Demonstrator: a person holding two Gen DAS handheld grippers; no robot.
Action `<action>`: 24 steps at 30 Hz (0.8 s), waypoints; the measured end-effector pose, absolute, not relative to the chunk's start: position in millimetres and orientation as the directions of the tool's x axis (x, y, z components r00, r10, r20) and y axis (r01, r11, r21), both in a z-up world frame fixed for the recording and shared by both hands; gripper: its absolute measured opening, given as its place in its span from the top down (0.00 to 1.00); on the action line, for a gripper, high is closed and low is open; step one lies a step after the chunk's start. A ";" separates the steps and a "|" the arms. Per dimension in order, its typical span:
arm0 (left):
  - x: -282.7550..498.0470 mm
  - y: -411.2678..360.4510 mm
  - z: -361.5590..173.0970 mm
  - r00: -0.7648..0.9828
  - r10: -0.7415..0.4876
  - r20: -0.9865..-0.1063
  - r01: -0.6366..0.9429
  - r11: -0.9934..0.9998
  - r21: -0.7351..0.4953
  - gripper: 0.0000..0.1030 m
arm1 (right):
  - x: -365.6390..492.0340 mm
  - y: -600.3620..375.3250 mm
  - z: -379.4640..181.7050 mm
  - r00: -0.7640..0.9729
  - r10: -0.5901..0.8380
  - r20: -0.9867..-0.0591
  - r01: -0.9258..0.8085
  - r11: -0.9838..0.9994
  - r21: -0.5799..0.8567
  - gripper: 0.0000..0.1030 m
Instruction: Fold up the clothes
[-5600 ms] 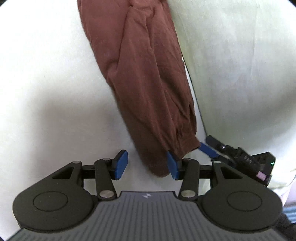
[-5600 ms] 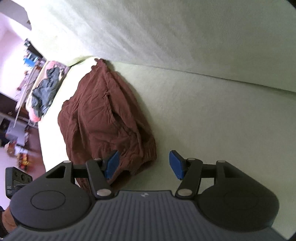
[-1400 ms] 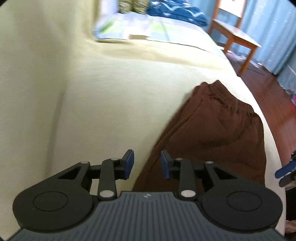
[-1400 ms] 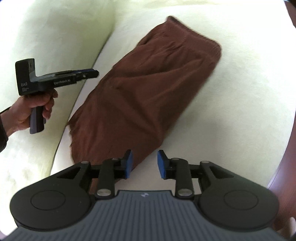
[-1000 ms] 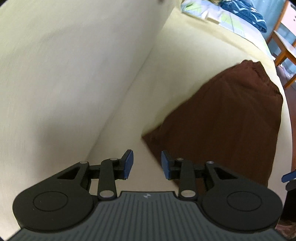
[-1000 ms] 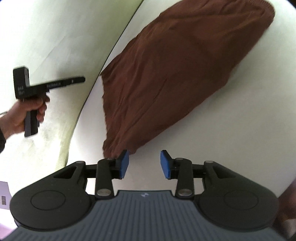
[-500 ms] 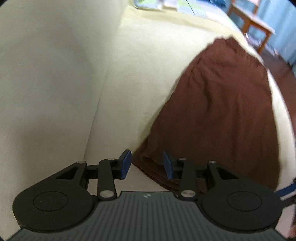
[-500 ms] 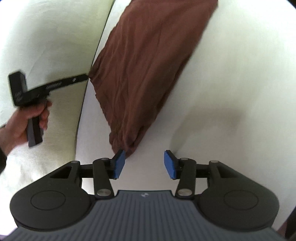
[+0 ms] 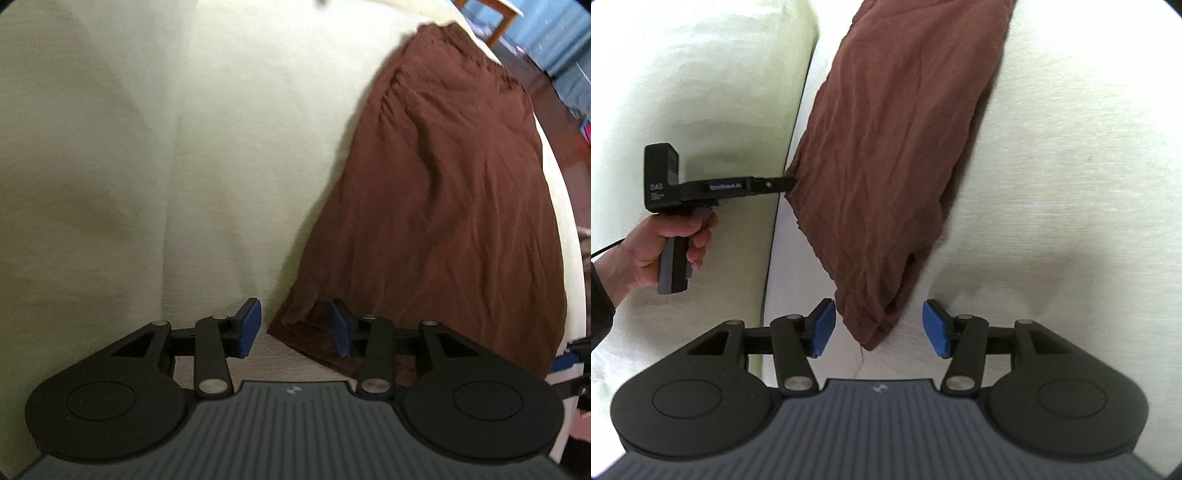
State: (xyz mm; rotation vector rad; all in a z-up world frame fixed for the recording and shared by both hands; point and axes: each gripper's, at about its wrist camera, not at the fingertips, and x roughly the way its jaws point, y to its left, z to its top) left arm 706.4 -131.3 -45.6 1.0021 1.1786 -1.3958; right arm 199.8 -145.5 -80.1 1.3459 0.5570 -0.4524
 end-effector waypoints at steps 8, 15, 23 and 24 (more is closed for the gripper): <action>707.1 -124.7 -44.4 -0.174 -0.201 -0.964 0.985 -0.036 -0.171 0.55 | 186.8 -135.5 -73.8 0.815 -0.033 -0.578 0.577 0.126 0.807 0.53; 707.9 -126.2 -49.8 -0.172 -0.215 -0.961 0.985 -0.048 -0.166 0.55 | 201.0 -136.6 -85.1 0.830 -0.034 -0.556 0.557 0.064 0.828 0.57; 702.5 -121.4 -44.3 -0.189 -0.217 -0.958 0.982 -0.073 -0.177 0.89 | 188.8 -143.9 -95.8 0.810 -0.008 -0.586 0.585 -0.045 0.810 0.94; 701.1 -121.1 -43.1 -0.184 -0.213 -0.960 0.982 -0.076 -0.172 0.90 | 188.2 -145.3 -94.2 0.810 -0.001 -0.587 0.586 -0.051 0.809 0.94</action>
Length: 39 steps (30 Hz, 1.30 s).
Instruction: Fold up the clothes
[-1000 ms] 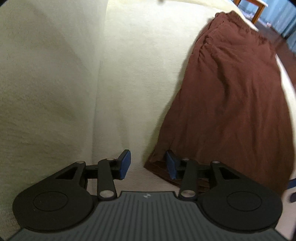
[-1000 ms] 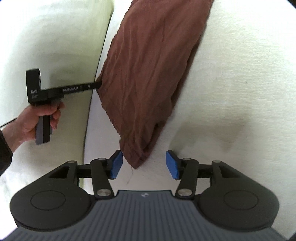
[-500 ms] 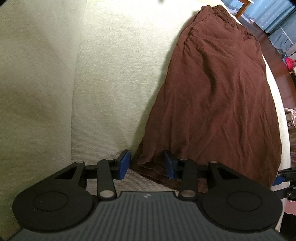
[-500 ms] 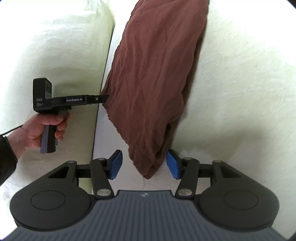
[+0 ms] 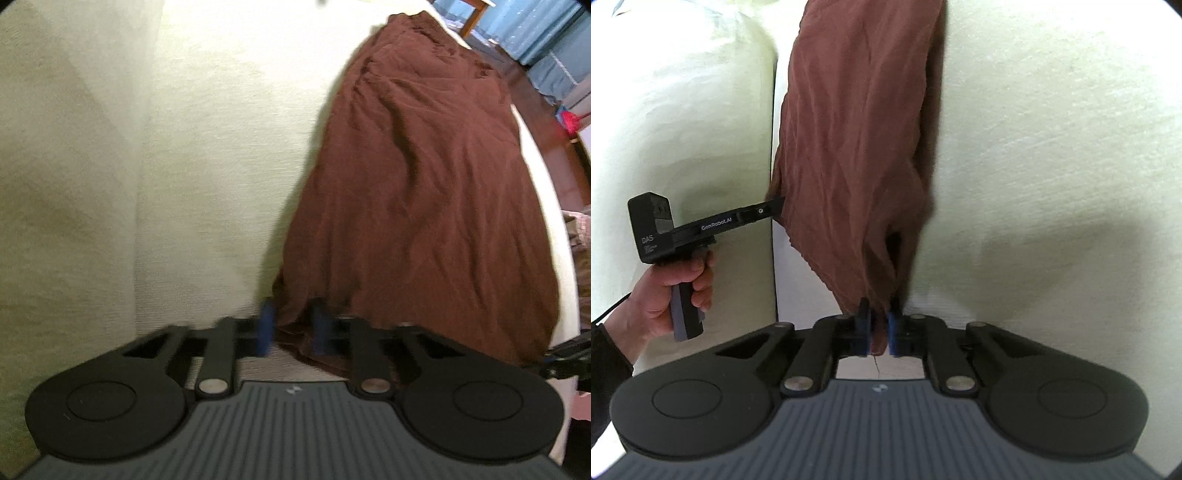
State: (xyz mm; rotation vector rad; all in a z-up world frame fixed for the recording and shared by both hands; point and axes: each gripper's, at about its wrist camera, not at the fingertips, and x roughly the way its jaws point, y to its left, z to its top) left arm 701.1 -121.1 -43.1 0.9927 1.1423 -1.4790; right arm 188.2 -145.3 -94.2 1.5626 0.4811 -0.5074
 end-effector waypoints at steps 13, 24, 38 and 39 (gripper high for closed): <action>710.3 -142.8 -5.7 -0.206 -0.136 -0.969 0.975 0.054 -0.215 0.91 | 155.0 -169.3 -64.7 0.880 0.024 -0.475 0.450 -0.363 0.816 0.95; 704.8 -201.2 48.1 -0.239 -0.180 -0.954 0.938 0.210 -0.275 0.91 | 119.2 -226.3 -43.6 0.937 0.037 -0.346 0.318 -0.499 0.806 0.95; 666.9 -365.8 27.4 -0.322 -0.106 -0.941 0.876 0.343 -0.338 0.91 | 68.1 -371.3 -63.5 0.976 -0.023 -0.218 0.123 -0.767 0.630 0.95; 661.5 -382.6 20.3 -0.320 -0.094 -0.943 0.880 0.341 -0.332 0.91 | 62.9 -383.0 -69.6 0.975 -0.039 -0.219 0.109 -0.775 0.623 0.95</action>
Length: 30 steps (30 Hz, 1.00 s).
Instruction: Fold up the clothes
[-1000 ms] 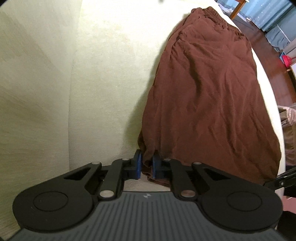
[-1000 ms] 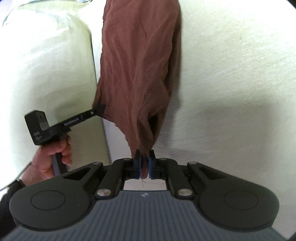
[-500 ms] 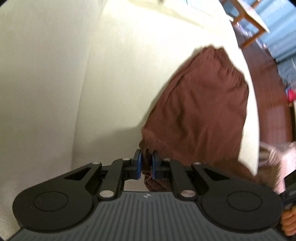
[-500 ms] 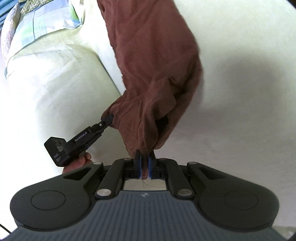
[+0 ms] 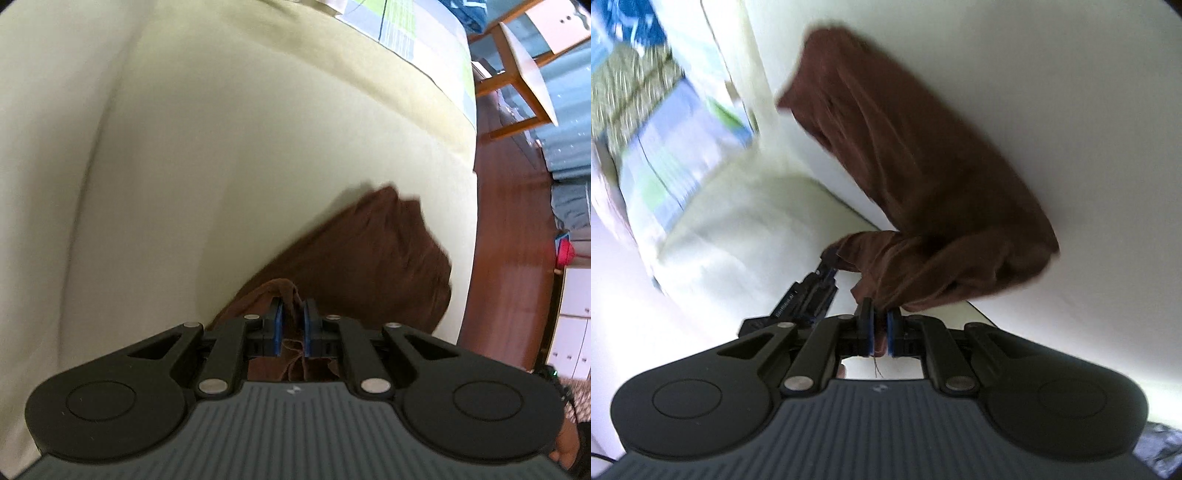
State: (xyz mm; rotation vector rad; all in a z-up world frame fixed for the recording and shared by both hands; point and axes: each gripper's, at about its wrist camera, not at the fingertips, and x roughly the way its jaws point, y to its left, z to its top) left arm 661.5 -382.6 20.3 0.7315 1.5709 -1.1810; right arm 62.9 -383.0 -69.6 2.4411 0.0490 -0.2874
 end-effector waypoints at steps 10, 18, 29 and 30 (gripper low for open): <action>625.8 -474.3 -29.3 -0.314 -0.026 -0.949 0.901 0.306 -0.306 0.91 | 47.2 -442.1 -110.5 0.962 -0.153 -0.224 0.002 -0.821 0.572 0.95; 630.6 -481.8 -57.9 -0.291 -0.019 -0.956 0.879 0.390 -0.276 0.84 | 30.6 -454.0 -144.5 0.941 -0.161 -0.297 0.026 -0.842 0.539 0.89; 631.9 -455.4 -18.2 -0.160 -0.116 -0.980 0.986 0.028 -0.164 0.57 | 28.4 -504.2 -94.7 0.898 -0.086 -0.430 0.322 -0.536 0.780 0.64; 624.9 -450.9 -15.5 -0.138 -0.112 -0.984 0.987 -0.103 -0.126 0.57 | 33.9 -513.1 -78.3 0.884 -0.058 -0.464 0.406 -0.397 0.823 0.61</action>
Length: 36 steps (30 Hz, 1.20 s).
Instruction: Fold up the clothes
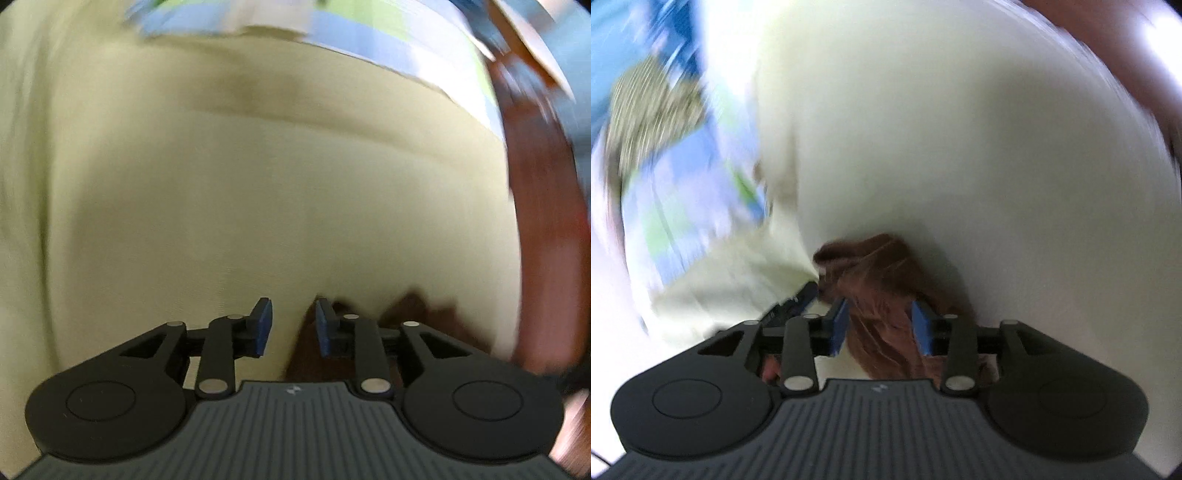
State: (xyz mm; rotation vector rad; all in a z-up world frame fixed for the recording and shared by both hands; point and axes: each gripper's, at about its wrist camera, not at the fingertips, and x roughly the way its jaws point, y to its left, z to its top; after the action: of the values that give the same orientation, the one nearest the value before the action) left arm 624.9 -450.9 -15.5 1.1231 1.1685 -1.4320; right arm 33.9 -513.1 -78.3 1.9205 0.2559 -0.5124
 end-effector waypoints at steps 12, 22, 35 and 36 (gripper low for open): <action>595.4 -469.3 -52.8 -0.279 -0.081 -0.957 0.866 -0.451 -0.215 0.56 | 75.4 -513.7 -39.9 0.728 -0.008 -0.686 0.609 0.468 0.640 0.50; 592.2 -486.0 -71.1 -0.301 0.033 -0.953 0.804 -0.529 -0.272 0.57 | 77.3 -514.8 -54.4 0.770 -0.012 -0.639 0.574 0.452 0.683 0.47; 590.4 -460.9 -44.6 -0.334 0.029 -0.942 0.781 -0.551 -0.294 0.92 | 87.2 -503.3 -53.2 0.792 0.012 -0.610 0.562 0.373 0.738 0.96; 593.3 -457.9 -34.4 -0.338 -0.001 -0.941 0.782 -0.557 -0.280 0.92 | 87.0 -498.9 -44.7 0.792 0.005 -0.611 0.559 0.396 0.729 0.96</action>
State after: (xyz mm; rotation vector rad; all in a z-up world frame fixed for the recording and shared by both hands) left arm 593.3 -457.9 -34.4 1.3672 1.0359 -1.9437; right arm 87.0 -498.9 -44.7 1.1213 0.5828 -0.3773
